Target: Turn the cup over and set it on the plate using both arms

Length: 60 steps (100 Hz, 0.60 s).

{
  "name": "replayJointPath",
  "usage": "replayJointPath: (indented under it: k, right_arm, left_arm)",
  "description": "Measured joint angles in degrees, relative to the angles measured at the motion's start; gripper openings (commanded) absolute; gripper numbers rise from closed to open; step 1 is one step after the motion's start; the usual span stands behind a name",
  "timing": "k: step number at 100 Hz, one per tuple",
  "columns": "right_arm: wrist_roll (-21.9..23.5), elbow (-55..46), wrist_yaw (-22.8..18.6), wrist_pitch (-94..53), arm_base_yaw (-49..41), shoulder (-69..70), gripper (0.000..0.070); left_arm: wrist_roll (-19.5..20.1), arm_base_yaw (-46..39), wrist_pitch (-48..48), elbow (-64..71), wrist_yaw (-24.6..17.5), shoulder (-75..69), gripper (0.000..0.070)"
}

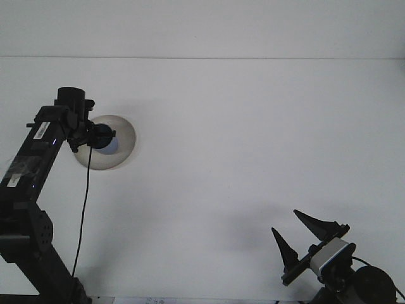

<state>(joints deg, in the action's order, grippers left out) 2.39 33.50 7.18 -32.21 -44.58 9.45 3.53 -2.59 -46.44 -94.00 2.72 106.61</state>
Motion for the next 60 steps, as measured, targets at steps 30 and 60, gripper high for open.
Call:
replayJointPath:
  k: [30, 60]
  right_arm:
    - [0.0, 0.0, 0.3, -0.1, 0.0, 0.0, 0.0465]
    - [0.0, 0.0, 0.3, -0.1, 0.0, 0.0, 0.0465]
  left_arm:
    - [-2.1, 0.0, -1.6, -1.3, -0.1, 0.3, 0.0550]
    - [-4.8, 0.0, -9.1, -12.5, -0.1, -0.8, 0.0548]
